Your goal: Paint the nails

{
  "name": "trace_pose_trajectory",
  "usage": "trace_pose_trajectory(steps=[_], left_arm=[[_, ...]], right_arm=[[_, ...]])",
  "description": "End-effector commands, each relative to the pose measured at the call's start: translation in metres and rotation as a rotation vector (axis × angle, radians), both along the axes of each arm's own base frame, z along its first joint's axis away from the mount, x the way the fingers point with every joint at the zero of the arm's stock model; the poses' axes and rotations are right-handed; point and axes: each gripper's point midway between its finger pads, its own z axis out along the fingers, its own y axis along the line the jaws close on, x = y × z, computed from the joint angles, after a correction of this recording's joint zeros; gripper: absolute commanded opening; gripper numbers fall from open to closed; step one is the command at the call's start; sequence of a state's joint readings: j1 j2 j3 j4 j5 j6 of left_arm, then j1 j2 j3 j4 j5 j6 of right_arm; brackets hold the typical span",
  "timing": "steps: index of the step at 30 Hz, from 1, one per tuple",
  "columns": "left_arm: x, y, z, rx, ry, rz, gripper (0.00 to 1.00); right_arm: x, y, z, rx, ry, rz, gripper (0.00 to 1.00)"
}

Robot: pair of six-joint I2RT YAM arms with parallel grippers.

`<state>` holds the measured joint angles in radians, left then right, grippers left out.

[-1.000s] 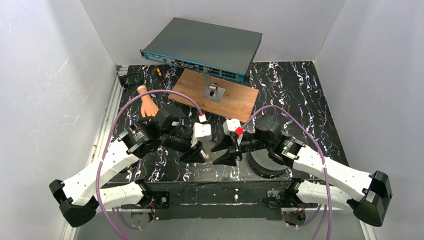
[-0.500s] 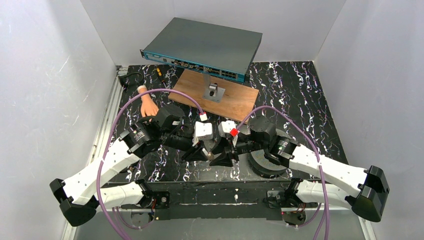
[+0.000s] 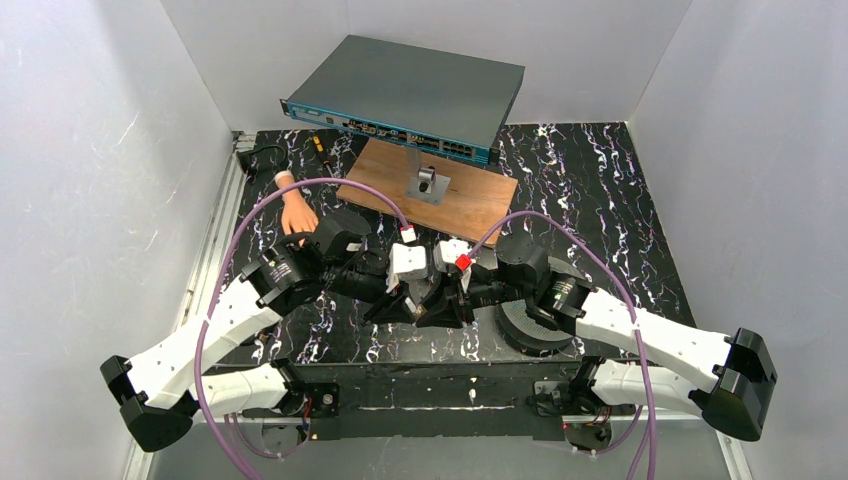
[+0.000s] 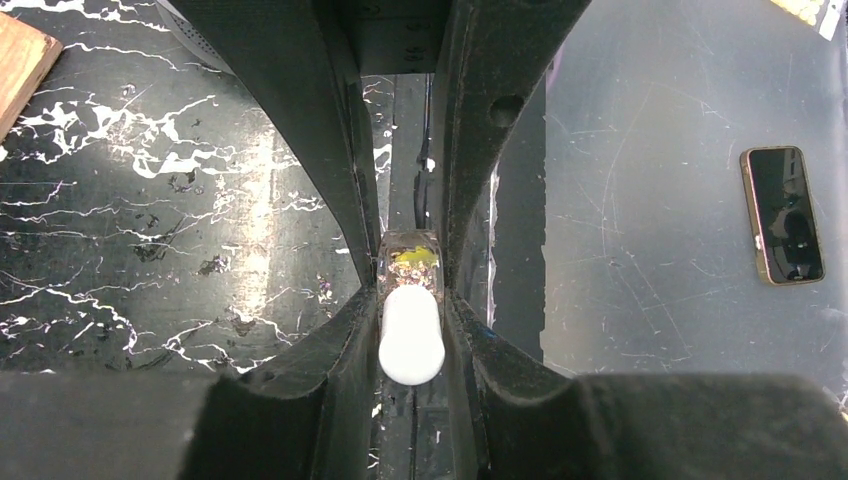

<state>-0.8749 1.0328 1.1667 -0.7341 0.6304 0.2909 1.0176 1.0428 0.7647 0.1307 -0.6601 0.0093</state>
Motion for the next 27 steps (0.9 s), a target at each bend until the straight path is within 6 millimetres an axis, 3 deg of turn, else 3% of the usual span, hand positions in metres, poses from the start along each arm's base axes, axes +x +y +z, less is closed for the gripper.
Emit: trace_pose_trajectory(steps=[1, 3, 5, 6, 8, 13, 17, 22, 27], left_arm=[[0.002, -0.001, 0.0, -0.002, -0.01, 0.011, 0.16], [0.003, 0.001, 0.003, -0.008, -0.023, 0.023, 0.43], [0.004, 0.005, 0.006, -0.017, -0.048, 0.04, 0.65], [0.004, 0.007, 0.007, -0.021, -0.061, 0.05, 0.74], [0.002, 0.013, 0.011, -0.034, -0.083, 0.062, 0.82], [-0.007, 0.026, 0.028, -0.103, -0.129, 0.084, 0.85], [-0.016, 0.025, 0.049, -0.218, -0.098, 0.11, 0.83], [-0.034, 0.017, 0.068, -0.348, -0.032, 0.061, 0.75], [-0.033, 0.01, 0.075, -0.416, -0.022, 0.065, 0.67]], right_arm=[[-0.008, 0.006, 0.031, 0.072, -0.022, 0.04, 0.01], [-0.01, 0.005, 0.03, 0.06, -0.009, 0.051, 0.01], [-0.012, 0.003, 0.027, 0.047, 0.004, 0.052, 0.01], [-0.012, 0.002, 0.026, 0.042, 0.01, 0.049, 0.01], [-0.013, 0.0, 0.023, 0.033, 0.022, 0.036, 0.01], [-0.014, -0.007, 0.022, 0.056, 0.035, -0.01, 0.01], [-0.018, -0.009, 0.029, 0.089, 0.074, -0.012, 0.01], [-0.027, -0.006, 0.034, 0.094, 0.112, 0.037, 0.01], [-0.033, -0.004, 0.043, 0.14, 0.08, 0.063, 0.01]])
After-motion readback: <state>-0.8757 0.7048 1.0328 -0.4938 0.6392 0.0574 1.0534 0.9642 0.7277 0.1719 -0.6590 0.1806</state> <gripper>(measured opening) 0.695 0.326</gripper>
